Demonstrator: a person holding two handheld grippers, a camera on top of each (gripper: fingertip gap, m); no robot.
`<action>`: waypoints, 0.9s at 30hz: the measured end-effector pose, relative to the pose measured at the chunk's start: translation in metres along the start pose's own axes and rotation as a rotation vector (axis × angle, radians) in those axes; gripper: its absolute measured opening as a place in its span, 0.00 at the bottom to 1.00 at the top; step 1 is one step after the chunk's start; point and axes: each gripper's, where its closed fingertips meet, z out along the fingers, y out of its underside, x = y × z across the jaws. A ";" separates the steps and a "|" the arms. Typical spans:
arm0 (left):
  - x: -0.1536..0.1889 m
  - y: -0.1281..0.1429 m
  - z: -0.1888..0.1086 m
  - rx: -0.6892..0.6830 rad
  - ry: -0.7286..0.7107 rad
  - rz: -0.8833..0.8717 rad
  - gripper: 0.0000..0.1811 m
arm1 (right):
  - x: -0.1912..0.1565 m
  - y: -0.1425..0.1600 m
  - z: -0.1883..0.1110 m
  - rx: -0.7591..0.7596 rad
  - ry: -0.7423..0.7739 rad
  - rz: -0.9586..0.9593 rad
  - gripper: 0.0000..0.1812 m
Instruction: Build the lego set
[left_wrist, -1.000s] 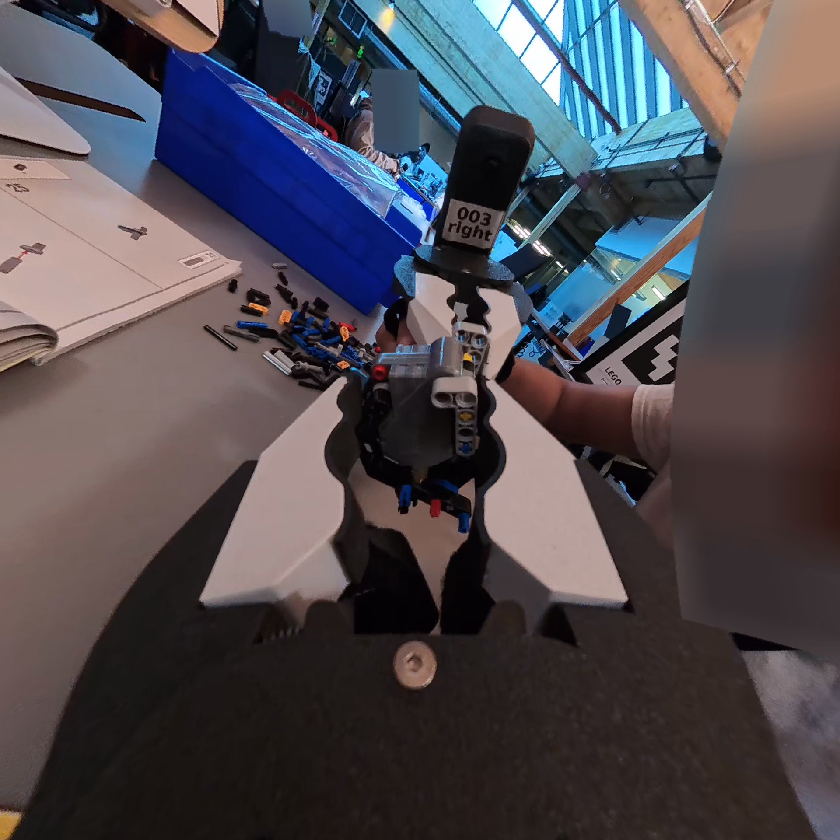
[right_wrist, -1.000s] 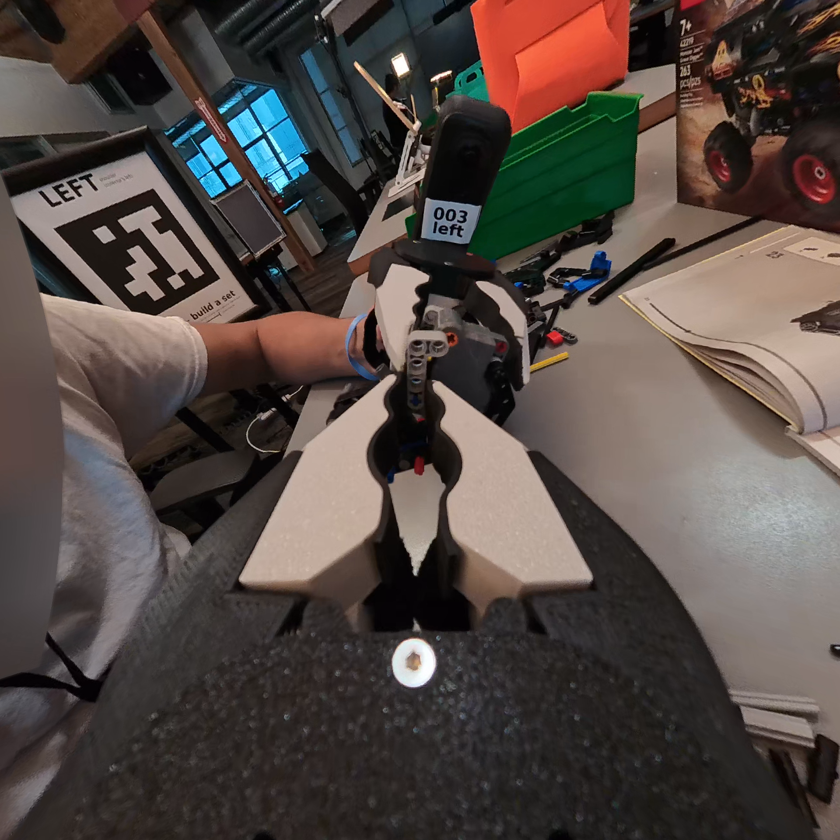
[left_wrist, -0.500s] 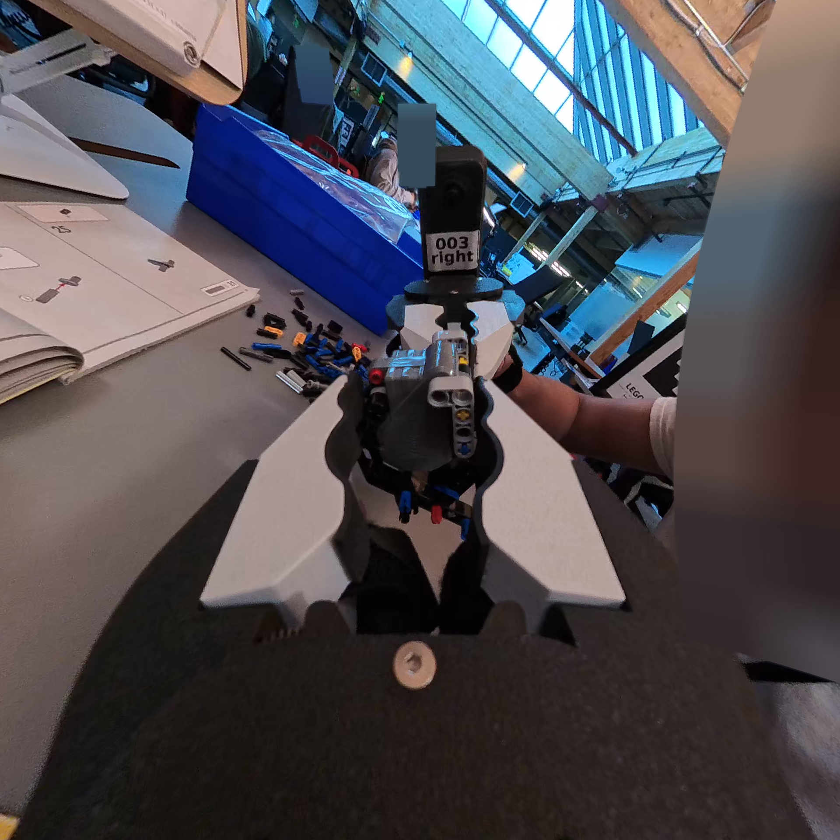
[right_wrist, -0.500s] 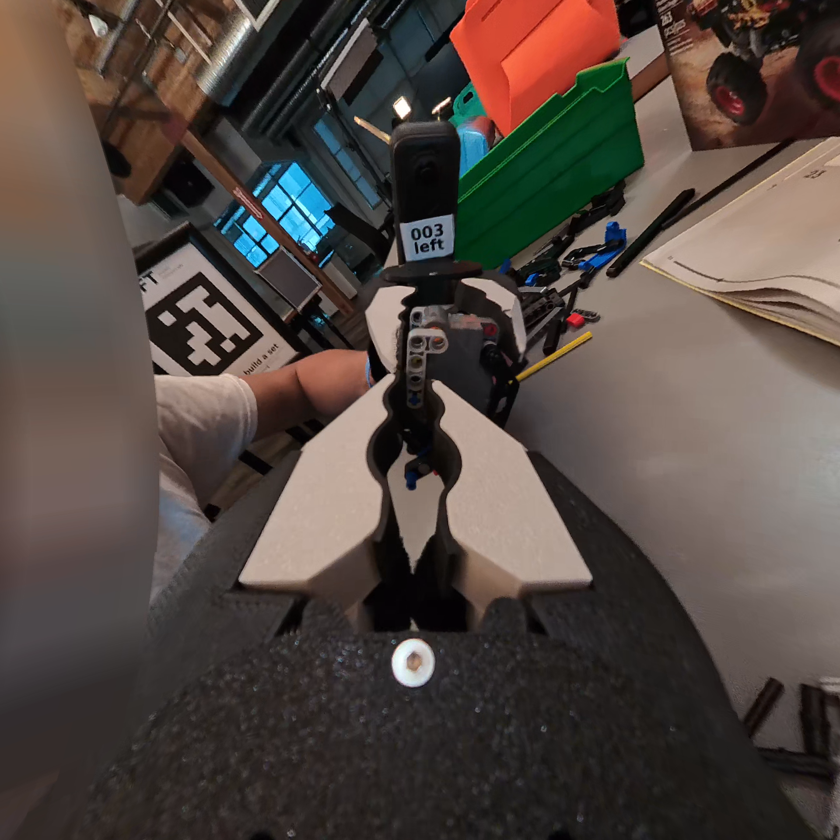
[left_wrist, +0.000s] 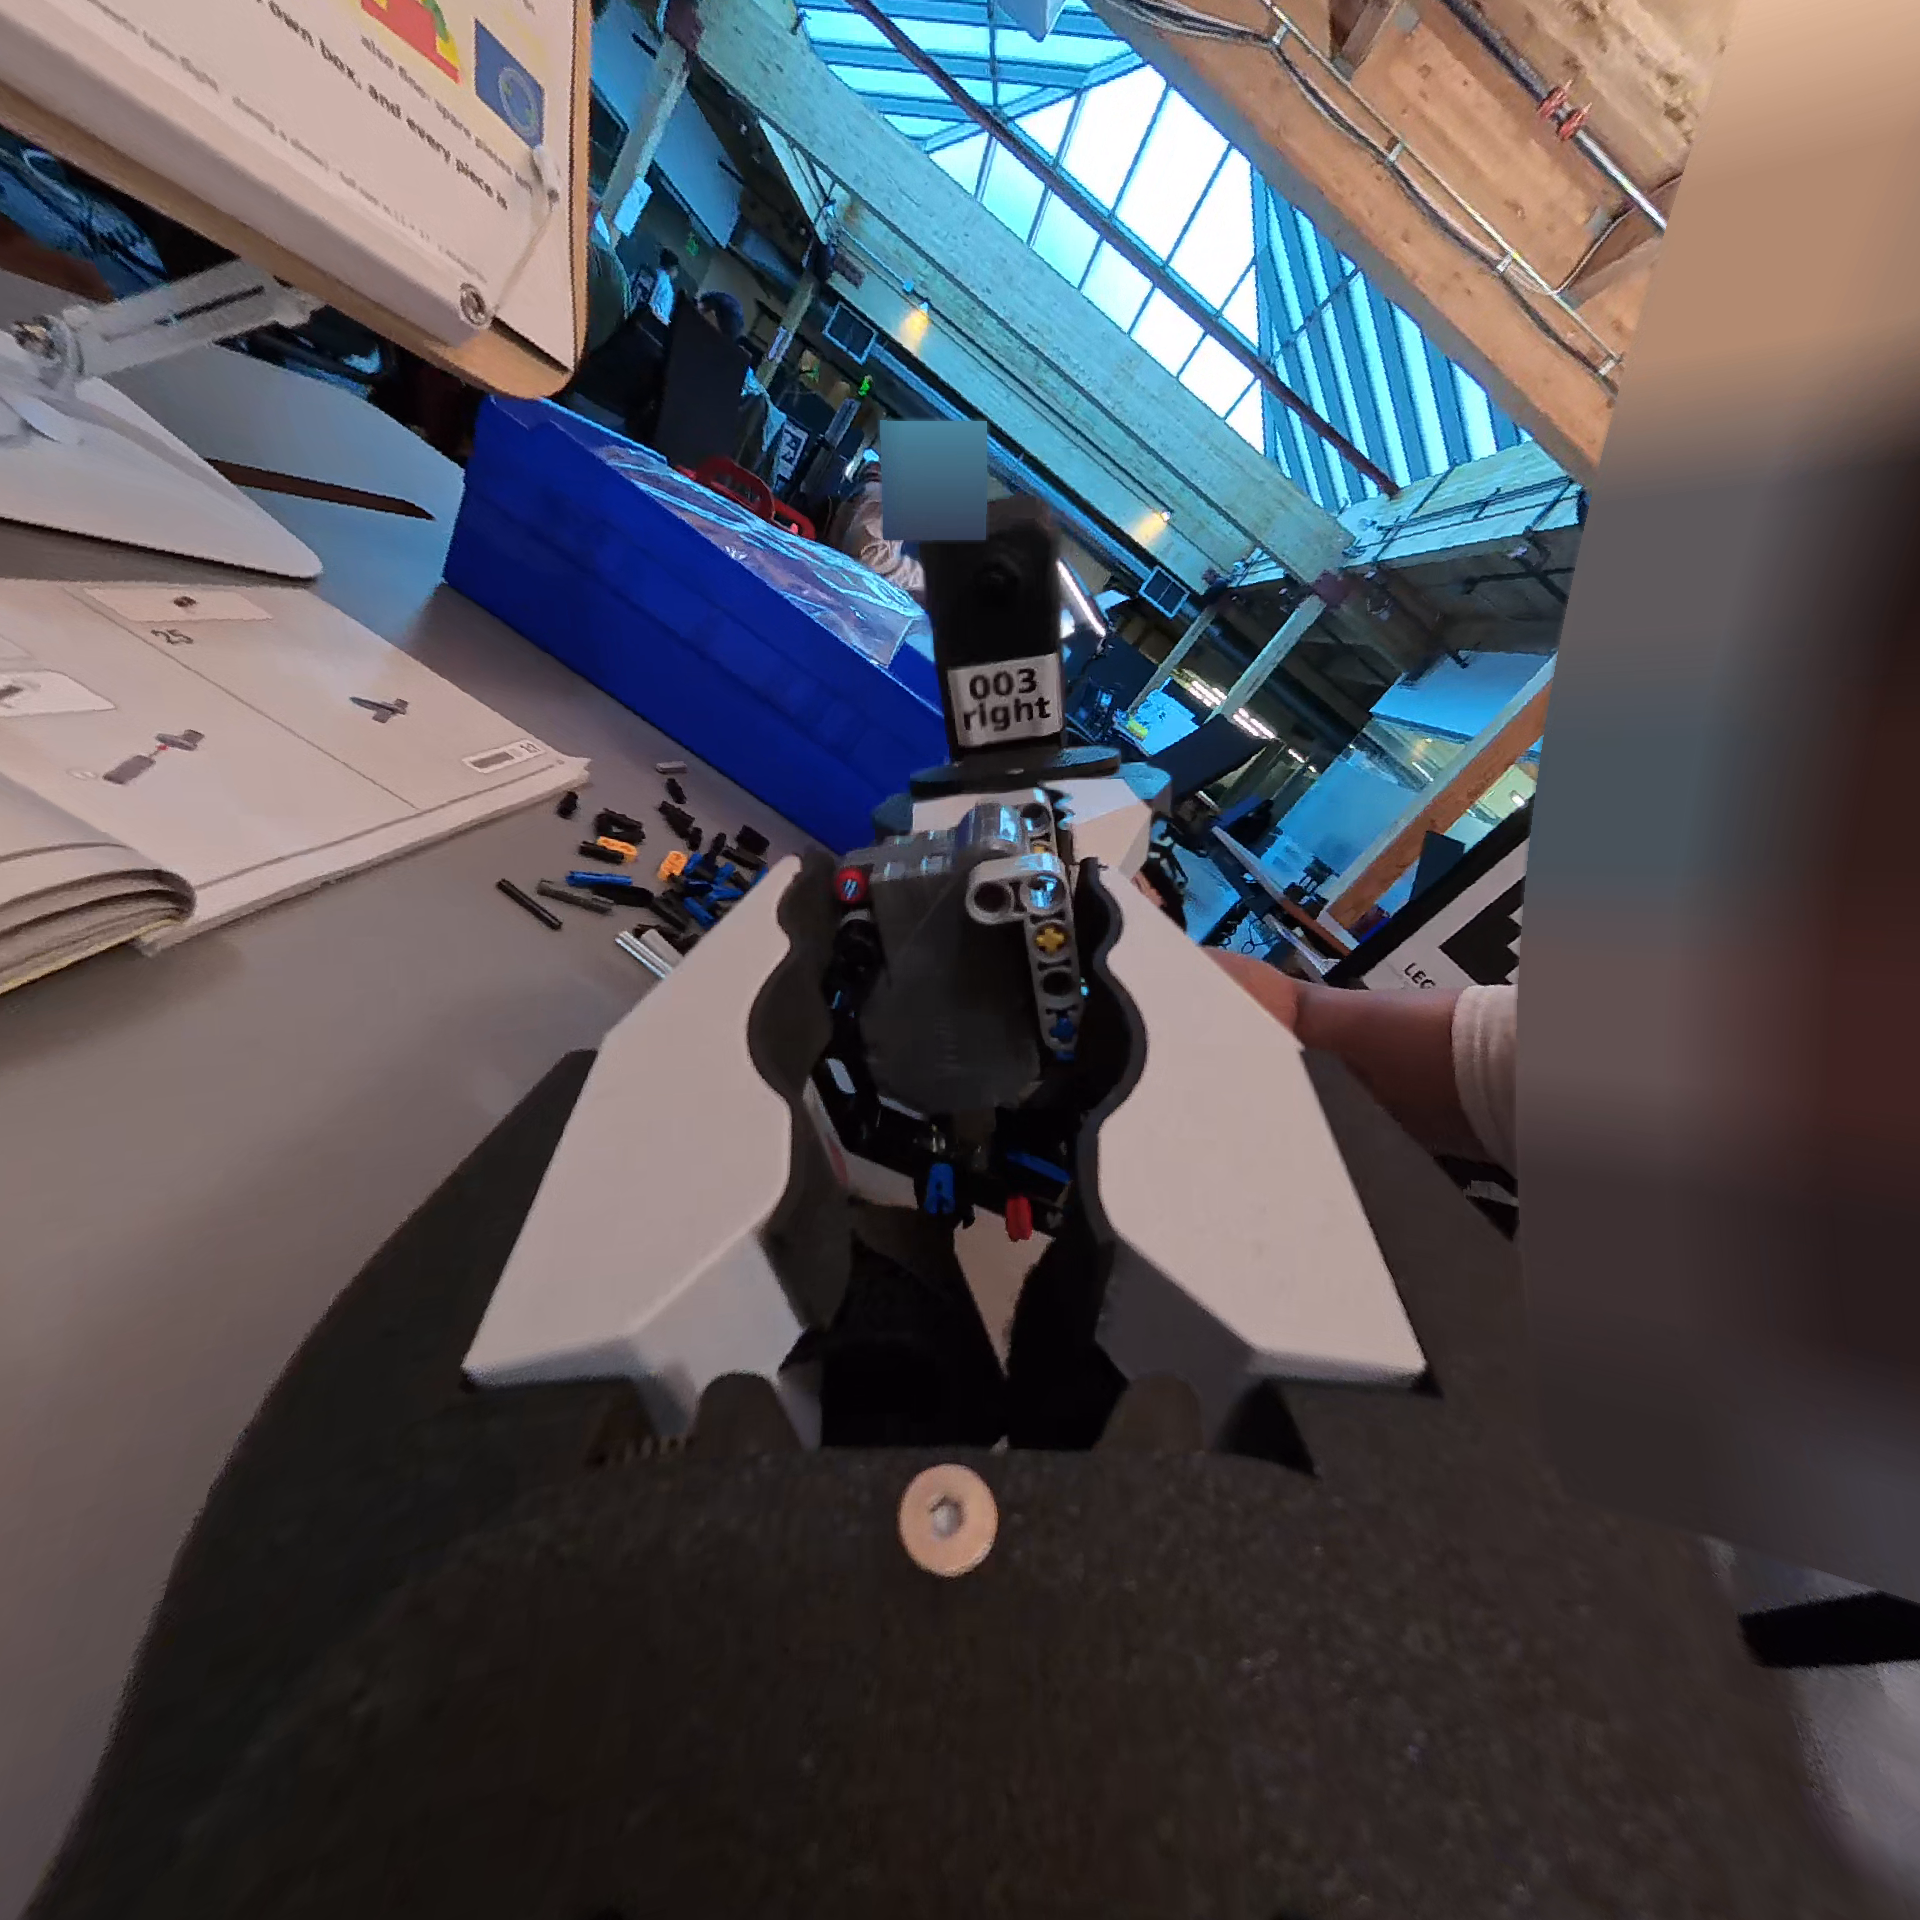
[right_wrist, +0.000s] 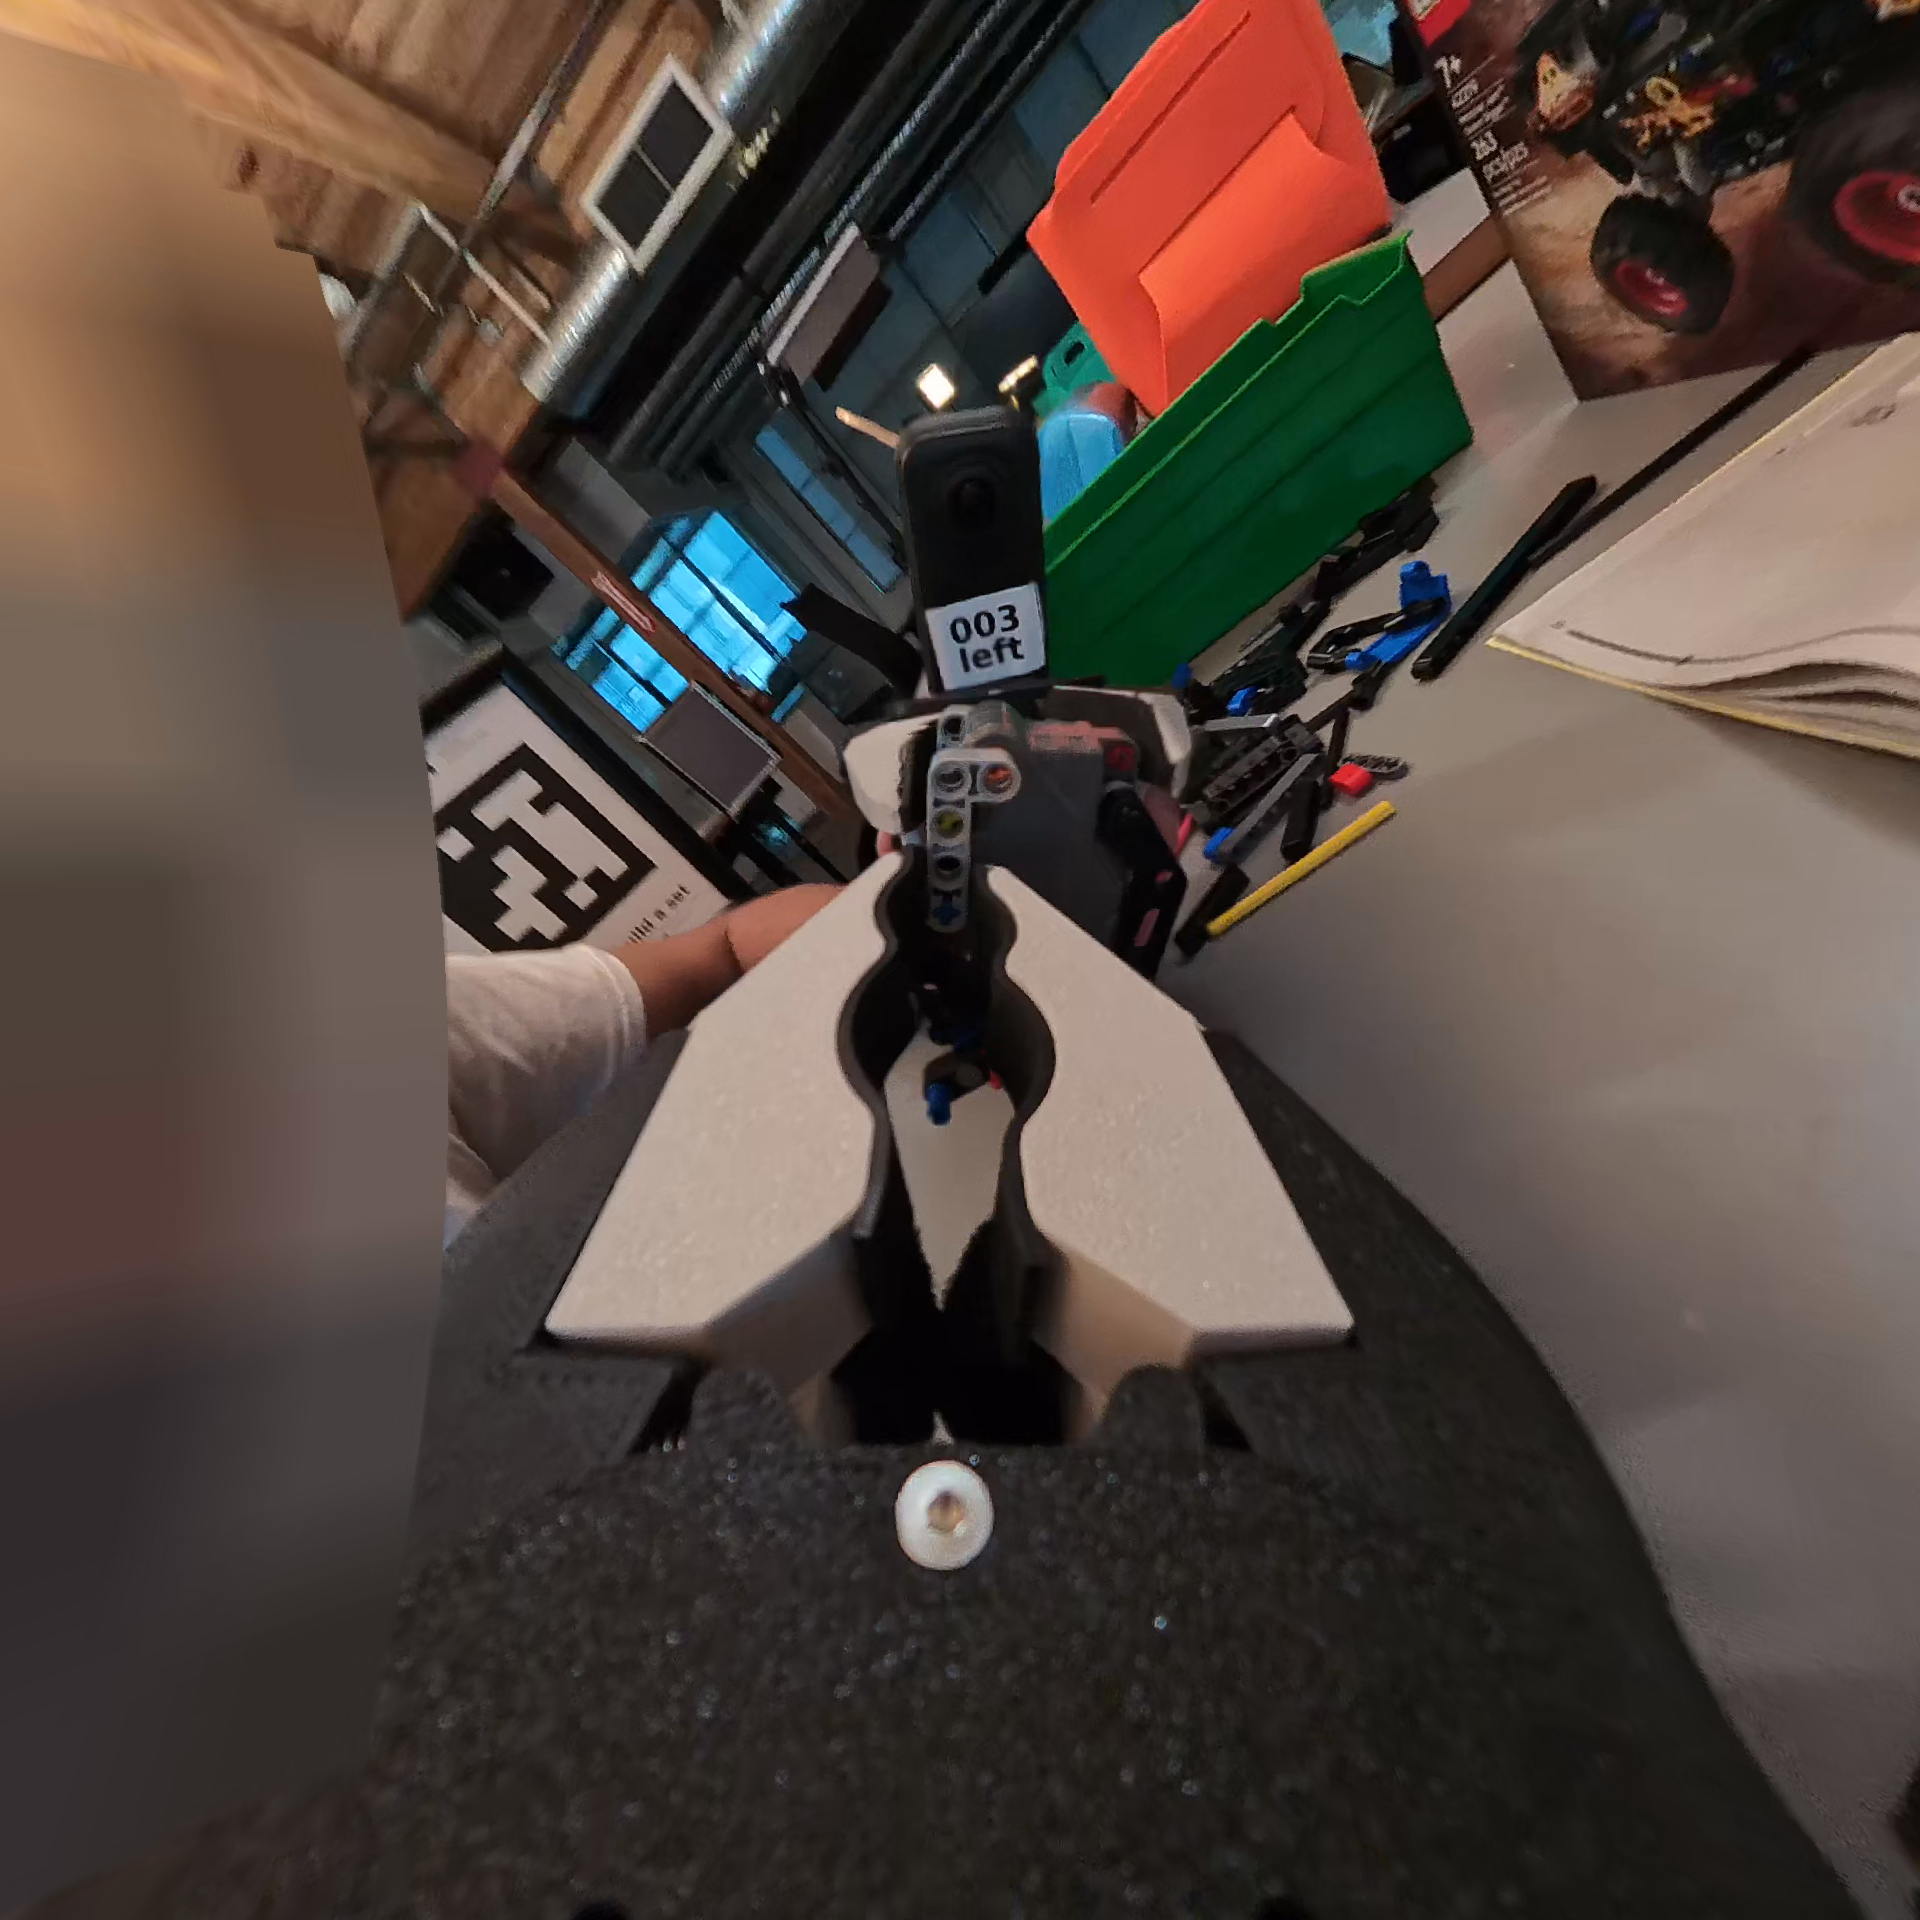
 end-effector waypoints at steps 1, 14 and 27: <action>0.001 -0.001 0.000 0.007 0.000 0.007 0.24 | -0.001 -0.001 0.000 0.015 -0.013 0.039 0.04; 0.011 -0.009 0.005 0.076 -0.009 0.041 0.24 | -0.010 -0.010 -0.002 0.095 -0.068 0.079 0.04; 0.007 -0.007 0.001 0.050 -0.011 0.022 0.24 | -0.008 -0.008 0.000 0.081 0.010 -0.089 0.03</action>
